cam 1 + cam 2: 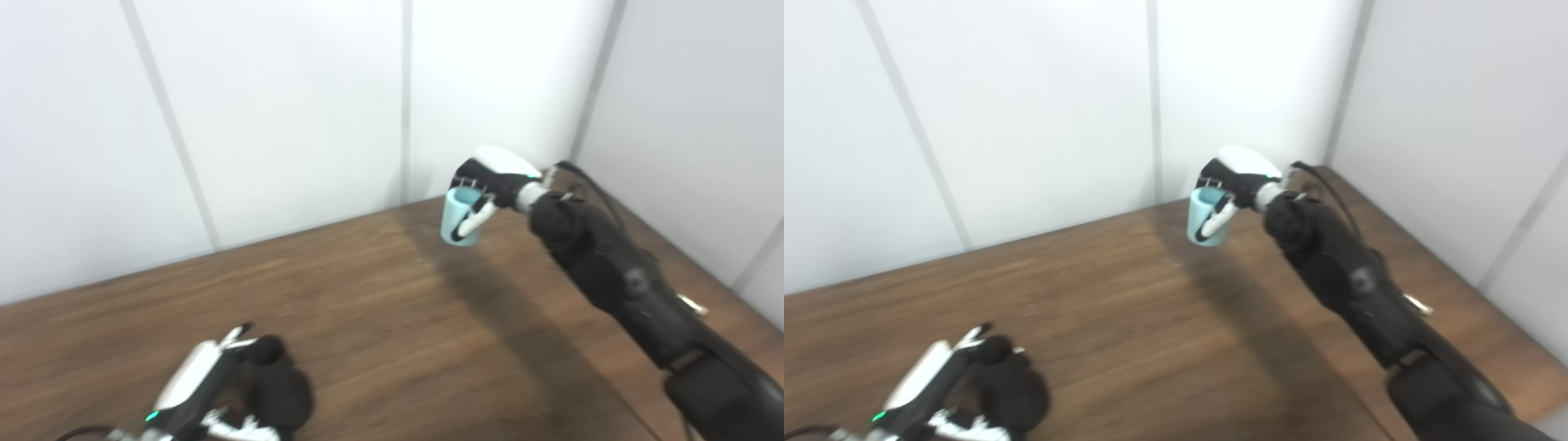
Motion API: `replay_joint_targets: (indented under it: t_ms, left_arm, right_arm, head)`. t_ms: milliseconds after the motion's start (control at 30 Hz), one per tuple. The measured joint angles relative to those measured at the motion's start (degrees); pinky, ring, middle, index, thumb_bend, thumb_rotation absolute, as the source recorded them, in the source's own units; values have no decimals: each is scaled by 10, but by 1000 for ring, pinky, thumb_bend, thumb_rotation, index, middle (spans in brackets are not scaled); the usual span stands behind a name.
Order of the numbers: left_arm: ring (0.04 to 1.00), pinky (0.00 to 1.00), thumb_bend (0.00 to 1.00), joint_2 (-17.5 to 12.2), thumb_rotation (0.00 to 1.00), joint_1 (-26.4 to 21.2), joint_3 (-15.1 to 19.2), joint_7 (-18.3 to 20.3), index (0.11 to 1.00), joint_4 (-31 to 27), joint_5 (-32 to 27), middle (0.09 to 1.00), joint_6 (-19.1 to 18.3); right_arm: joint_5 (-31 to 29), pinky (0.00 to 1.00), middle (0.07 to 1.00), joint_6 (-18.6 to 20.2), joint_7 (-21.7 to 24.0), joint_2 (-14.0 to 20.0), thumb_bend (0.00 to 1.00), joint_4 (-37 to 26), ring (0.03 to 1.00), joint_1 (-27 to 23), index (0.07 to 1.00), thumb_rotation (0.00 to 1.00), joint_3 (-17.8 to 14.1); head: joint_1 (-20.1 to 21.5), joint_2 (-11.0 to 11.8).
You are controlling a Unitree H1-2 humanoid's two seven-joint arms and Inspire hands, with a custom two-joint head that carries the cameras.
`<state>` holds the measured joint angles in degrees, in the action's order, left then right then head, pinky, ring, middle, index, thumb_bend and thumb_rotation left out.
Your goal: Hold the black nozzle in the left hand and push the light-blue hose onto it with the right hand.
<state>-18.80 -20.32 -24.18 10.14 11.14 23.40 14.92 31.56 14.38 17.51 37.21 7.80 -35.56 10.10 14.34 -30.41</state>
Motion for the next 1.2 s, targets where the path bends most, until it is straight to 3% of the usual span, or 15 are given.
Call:
replay_joint_targets:
  t_ms: [67,267,600,867,1200]
  left_arm:
    - [611,1000,526,6,0,-5,-4,0,499,0,10,453,-10]
    - [608,1000,525,22,0,-21,-12,-3,504,-2,34,442,-47]
    - [614,1000,524,42,0,-36,-27,-3,506,-6,60,432,-95]
    - [611,1000,525,54,0,-48,-44,-1,502,-17,78,447,-146]
    - [605,1000,526,59,0,-50,-47,-1,496,-19,79,465,-157]
  right_arm:
    - [-7,387,482,-11,6,-1,504,-18,449,-5,481,0,0]
    - [-40,360,490,-42,23,-10,502,-101,451,-17,487,0,-1]
    - [-107,359,495,-51,59,-52,501,-201,458,-17,483,0,-9]
    - [-143,349,498,-51,93,-62,500,-226,459,-33,484,0,-9]
    - [-162,351,496,-55,138,-86,500,-249,460,-52,488,0,17]
  head:
    - [-35,-6]
    - [-86,-18]
    - [-160,-39]
    - [-186,-53]
    - [-184,-60]
